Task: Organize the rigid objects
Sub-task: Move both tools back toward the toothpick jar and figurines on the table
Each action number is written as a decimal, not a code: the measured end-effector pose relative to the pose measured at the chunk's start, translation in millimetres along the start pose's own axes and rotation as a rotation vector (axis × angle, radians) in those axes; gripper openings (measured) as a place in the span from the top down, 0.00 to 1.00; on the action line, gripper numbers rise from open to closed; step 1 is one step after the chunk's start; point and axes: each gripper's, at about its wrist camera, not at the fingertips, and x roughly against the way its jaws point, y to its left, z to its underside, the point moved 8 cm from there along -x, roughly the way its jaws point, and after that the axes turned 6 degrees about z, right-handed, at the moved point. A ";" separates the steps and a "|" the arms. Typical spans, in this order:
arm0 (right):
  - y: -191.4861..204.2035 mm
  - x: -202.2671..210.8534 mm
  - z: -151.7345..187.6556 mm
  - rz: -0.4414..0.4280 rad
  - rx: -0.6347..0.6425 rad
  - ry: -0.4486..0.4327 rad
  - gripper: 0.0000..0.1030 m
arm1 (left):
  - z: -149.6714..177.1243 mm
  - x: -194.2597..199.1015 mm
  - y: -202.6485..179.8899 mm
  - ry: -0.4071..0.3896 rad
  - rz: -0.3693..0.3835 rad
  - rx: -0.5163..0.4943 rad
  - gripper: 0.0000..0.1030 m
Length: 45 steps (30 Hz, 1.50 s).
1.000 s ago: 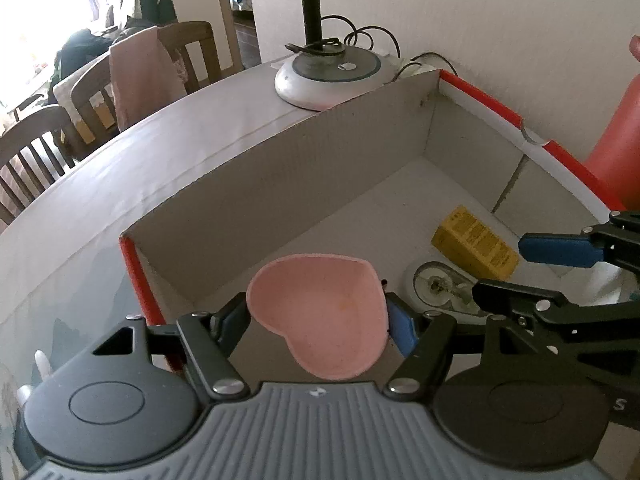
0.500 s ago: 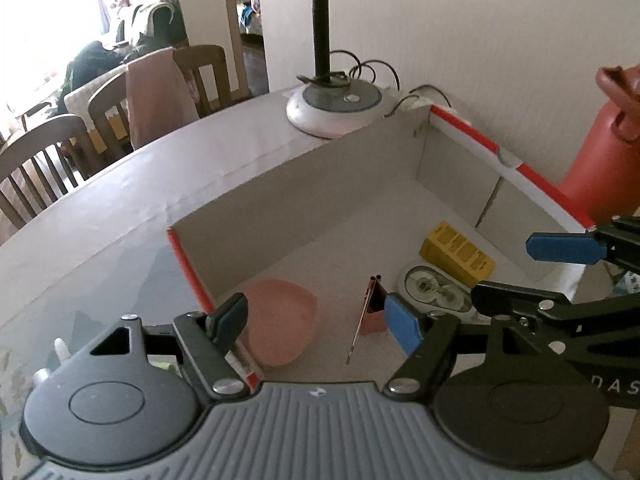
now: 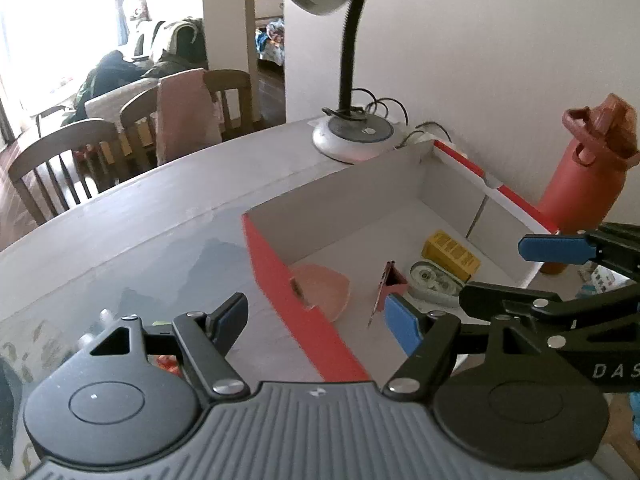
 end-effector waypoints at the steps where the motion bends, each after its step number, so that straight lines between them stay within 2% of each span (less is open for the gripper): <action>1: 5.9 3.1 0.4 -0.009 0.001 -0.004 0.20 | 2.5 6.5 3.5 -0.007 0.001 0.006 0.27; 12: 73.2 19.1 13.6 -0.110 0.048 -0.011 0.09 | 38.8 71.1 50.9 -0.059 -0.015 0.093 0.23; 19: 114.1 20.7 29.4 -0.151 0.096 0.010 0.09 | 65.1 105.6 93.6 -0.083 -0.035 0.169 0.22; 22: 130.1 21.2 36.5 -0.163 0.118 0.016 0.09 | 75.3 116.5 112.0 -0.097 -0.053 0.197 0.10; 24: 140.9 21.0 43.3 -0.173 0.138 0.024 0.09 | 82.1 122.9 122.7 -0.110 -0.056 0.218 0.09; 27: 154.9 18.9 52.8 -0.181 0.170 0.034 0.09 | 93.0 125.6 135.8 -0.104 -0.075 0.248 0.04; 35: 177.9 -2.0 73.9 -0.156 0.211 0.057 0.09 | 125.8 122.1 160.5 -0.095 -0.118 0.306 0.03; 40: 189.7 -21.5 87.4 -0.154 0.233 0.075 0.10 | 145.7 107.8 172.7 -0.083 -0.192 0.342 0.03; 45: 197.9 -37.5 103.4 -0.166 0.281 0.099 0.11 | 167.7 88.5 184.4 -0.046 -0.212 0.407 0.03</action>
